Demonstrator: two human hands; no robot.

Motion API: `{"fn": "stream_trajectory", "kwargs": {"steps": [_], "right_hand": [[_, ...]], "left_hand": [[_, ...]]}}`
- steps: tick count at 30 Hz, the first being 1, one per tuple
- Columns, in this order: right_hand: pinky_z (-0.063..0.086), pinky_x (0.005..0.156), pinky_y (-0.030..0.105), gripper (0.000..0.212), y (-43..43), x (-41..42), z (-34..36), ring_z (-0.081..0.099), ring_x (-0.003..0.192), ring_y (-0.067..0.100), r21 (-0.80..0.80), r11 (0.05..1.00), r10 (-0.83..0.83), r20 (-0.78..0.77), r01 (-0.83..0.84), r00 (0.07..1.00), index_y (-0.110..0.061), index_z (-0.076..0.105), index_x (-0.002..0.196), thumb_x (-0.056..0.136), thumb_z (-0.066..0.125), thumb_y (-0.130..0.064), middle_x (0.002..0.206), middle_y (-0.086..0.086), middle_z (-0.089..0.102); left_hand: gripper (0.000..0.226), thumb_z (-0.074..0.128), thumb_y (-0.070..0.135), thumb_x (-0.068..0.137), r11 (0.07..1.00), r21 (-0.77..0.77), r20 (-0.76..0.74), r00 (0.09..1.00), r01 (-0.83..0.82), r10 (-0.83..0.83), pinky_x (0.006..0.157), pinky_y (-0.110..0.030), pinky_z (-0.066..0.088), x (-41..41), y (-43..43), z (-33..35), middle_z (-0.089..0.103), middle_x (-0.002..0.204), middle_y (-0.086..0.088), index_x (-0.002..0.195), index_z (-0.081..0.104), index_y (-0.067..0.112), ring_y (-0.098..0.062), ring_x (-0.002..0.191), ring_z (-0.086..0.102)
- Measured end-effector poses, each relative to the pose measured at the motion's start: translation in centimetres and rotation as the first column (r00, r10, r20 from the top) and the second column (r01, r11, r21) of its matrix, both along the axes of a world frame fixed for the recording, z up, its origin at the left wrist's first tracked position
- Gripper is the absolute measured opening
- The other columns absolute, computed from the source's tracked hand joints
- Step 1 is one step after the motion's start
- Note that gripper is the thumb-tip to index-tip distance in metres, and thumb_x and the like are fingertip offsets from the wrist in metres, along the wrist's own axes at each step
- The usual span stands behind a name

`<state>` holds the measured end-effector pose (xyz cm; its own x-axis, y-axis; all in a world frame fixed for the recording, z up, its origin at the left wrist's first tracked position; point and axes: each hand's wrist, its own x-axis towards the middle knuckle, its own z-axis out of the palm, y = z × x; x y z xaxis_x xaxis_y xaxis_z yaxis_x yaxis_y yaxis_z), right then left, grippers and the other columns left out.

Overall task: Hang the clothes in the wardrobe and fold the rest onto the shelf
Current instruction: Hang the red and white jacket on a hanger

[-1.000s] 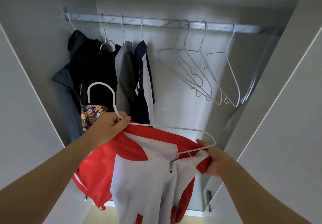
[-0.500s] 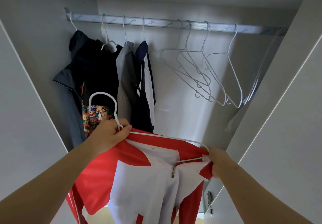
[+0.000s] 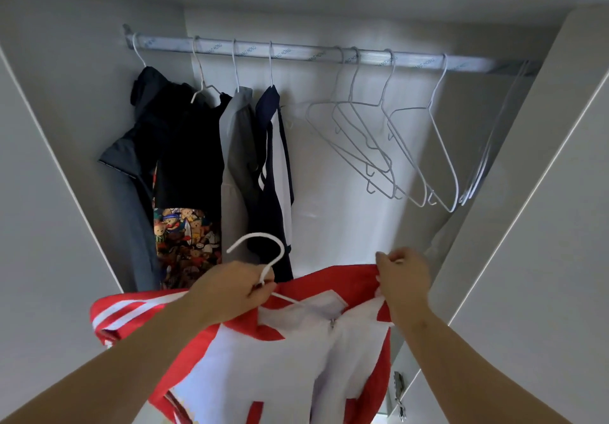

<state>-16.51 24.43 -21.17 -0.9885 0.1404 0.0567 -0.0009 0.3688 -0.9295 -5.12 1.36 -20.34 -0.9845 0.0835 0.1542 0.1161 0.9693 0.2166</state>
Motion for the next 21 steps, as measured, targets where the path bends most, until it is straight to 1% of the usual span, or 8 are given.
{"fn": "stream_trajectory", "kwargs": {"steps": [4, 8, 10, 13, 15, 16, 18, 21], "right_hand": [[0.044, 0.056, 0.021, 0.02, -1.4, 1.2, 1.5, 0.057, 0.055, 0.008, -0.142, 0.974, 0.188, 0.058, -0.178, 0.98, -0.018, 0.054, 0.067, 0.083, 0.065, -0.024, 0.058, -0.007, 0.059], [0.041, 0.047, 0.014, 0.022, -2.1, 3.0, 1.3, 0.05, 0.044, 0.002, -0.137, 0.853, 0.521, 0.161, -0.503, 0.838, -0.022, 0.056, 0.065, 0.084, 0.066, -0.028, 0.049, -0.013, 0.056], [0.041, 0.048, 0.017, 0.019, -1.9, 3.0, 1.4, 0.05, 0.046, 0.006, -0.164, 0.865, 0.492, 0.09, -0.474, 0.866, -0.021, 0.056, 0.071, 0.088, 0.061, -0.028, 0.051, -0.009, 0.059], [0.045, 0.073, 0.029, 0.01, -0.6, 1.9, 2.1, 0.057, 0.079, 0.015, 0.17, 0.976, 0.175, -0.228, -0.138, 0.958, -0.026, 0.06, 0.082, 0.091, 0.054, -0.026, 0.082, -0.008, 0.064], [0.037, 0.096, 0.037, 0.018, 0.0, 1.5, 2.6, 0.053, 0.104, 0.021, 0.428, 0.903, 0.184, -0.306, -0.038, 0.934, -0.028, 0.063, 0.106, 0.094, 0.049, -0.029, 0.108, -0.005, 0.059], [0.033, 0.1, 0.037, 0.025, 0.2, 1.4, 2.6, 0.051, 0.111, 0.022, 0.533, 0.843, 0.237, -0.254, -0.068, 0.938, -0.028, 0.061, 0.113, 0.096, 0.043, -0.032, 0.113, -0.004, 0.058], [0.038, 0.093, 0.036, 0.037, 0.1, 1.3, 2.7, 0.057, 0.105, 0.026, 0.637, 0.738, 0.37, -0.101, -0.225, 0.924, -0.022, 0.062, 0.107, 0.099, 0.03, -0.039, 0.104, 0.003, 0.064], [0.041, 0.079, 0.031, 0.054, -0.9, 2.1, 2.6, 0.061, 0.09, 0.026, 0.61, 0.711, 0.441, 0.001, -0.35, 0.897, -0.012, 0.061, 0.098, 0.098, 0.019, -0.046, 0.093, 0.009, 0.067]], "left_hand": [[0.025, 0.05, 0.027, 0.094, 0.965, 0.221, -0.133, 0.976, -0.141, 0.173, 0.052, -0.019, 0.034, -1.1, 0.4, 0.5, 0.046, 0.057, 0.01, 0.071, 0.042, 0.033, -0.005, 0.054, 0.047], [0.018, 0.056, 0.02, 0.091, 0.892, 0.433, -0.213, 0.947, -0.128, 0.239, 0.056, -0.01, 0.038, -1.8, 1.1, 1.6, 0.052, 0.056, 0.012, 0.074, 0.055, 0.027, -0.002, 0.06, 0.054], [0.024, 0.058, 0.016, 0.09, 0.873, 0.48, -0.234, 0.946, -0.087, 0.223, 0.055, -0.009, 0.037, -1.8, 1.3, 2.0, 0.052, 0.056, 0.01, 0.07, 0.054, 0.029, 0.002, 0.064, 0.054], [0.028, 0.059, 0.012, 0.089, 0.838, 0.543, -0.254, 0.941, -0.054, 0.225, 0.054, -0.009, 0.037, -1.6, 1.0, 2.6, 0.052, 0.056, 0.008, 0.068, 0.055, 0.03, 0.001, 0.062, 0.053], [0.029, 0.059, 0.011, 0.088, 0.837, 0.546, -0.252, 0.949, -0.022, 0.19, 0.054, -0.009, 0.037, -1.3, 1.0, 3.1, 0.055, 0.056, 0.009, 0.068, 0.055, 0.031, 0.001, 0.061, 0.053], [0.029, 0.06, 0.011, 0.088, 0.84, 0.543, -0.251, 0.954, 0.001, 0.161, 0.054, -0.008, 0.038, -1.3, 1.1, 3.3, 0.057, 0.059, 0.013, 0.069, 0.055, 0.032, 0.002, 0.06, 0.054], [0.026, 0.06, 0.014, 0.088, 0.846, 0.531, -0.26, 0.959, 0.044, 0.113, 0.053, -0.009, 0.039, -1.4, 1.6, 3.9, 0.059, 0.061, 0.014, 0.07, 0.056, 0.033, 0.0, 0.06, 0.055], [0.02, 0.06, 0.022, 0.088, 0.86, 0.509, -0.242, 0.966, 0.044, 0.094, 0.056, -0.015, 0.042, -1.9, 2.3, 4.3, 0.06, 0.065, 0.005, 0.072, 0.056, 0.032, -0.008, 0.064, 0.056]]}}
